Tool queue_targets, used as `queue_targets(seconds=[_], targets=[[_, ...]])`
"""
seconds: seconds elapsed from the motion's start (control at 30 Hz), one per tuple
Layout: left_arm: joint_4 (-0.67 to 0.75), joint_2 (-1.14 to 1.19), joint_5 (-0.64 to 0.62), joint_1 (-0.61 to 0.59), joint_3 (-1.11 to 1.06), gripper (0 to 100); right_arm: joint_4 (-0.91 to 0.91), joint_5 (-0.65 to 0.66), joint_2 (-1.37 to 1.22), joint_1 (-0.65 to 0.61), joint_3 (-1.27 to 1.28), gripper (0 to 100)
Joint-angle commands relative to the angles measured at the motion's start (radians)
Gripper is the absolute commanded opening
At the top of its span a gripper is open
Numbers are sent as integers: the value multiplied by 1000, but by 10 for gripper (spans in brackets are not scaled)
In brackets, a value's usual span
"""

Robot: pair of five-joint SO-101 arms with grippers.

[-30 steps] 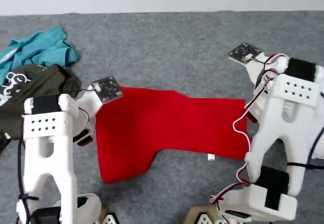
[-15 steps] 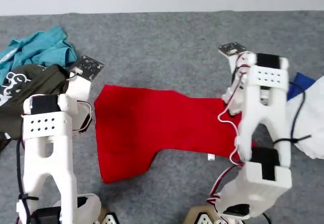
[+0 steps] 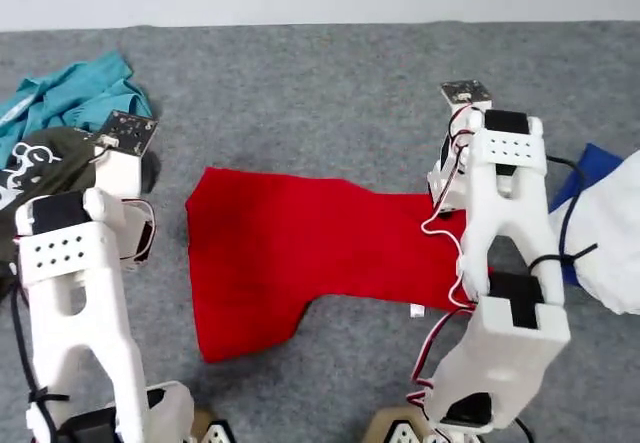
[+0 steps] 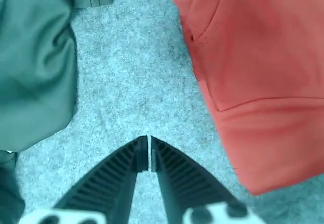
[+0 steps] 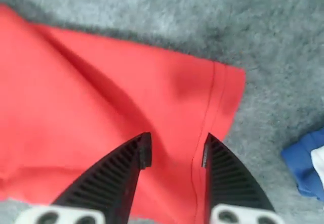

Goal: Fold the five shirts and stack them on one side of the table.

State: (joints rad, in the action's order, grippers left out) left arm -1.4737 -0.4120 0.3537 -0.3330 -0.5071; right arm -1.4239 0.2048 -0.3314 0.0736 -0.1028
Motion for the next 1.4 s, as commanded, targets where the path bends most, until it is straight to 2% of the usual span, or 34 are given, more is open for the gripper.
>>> queue_targets(seconds=[0.0, 0.27, 0.5, 0.6, 0.77, 1.07, 1.37], targets=[[20, -18, -9, -3, 28, 17, 16, -31, -16, 28, -54, 177], [17, -18, -9, -3, -4, 17, 47, -41, -93, 85, -55, 177], [20, -18, -11, -2, -64, 17, 88, -35, -176, 85, -55, 175], [20, -18, -11, -2, -62, 17, 96, -35, -191, 85, -55, 134], [20, -18, -11, -2, -62, 17, 107, -35, -177, 85, -68, 64], [34, -18, -8, -2, -64, 17, 107, -41, -45, 85, -77, 60], [49, -18, -8, 0, -64, 17, 151, -40, -30, 85, -92, 39]])
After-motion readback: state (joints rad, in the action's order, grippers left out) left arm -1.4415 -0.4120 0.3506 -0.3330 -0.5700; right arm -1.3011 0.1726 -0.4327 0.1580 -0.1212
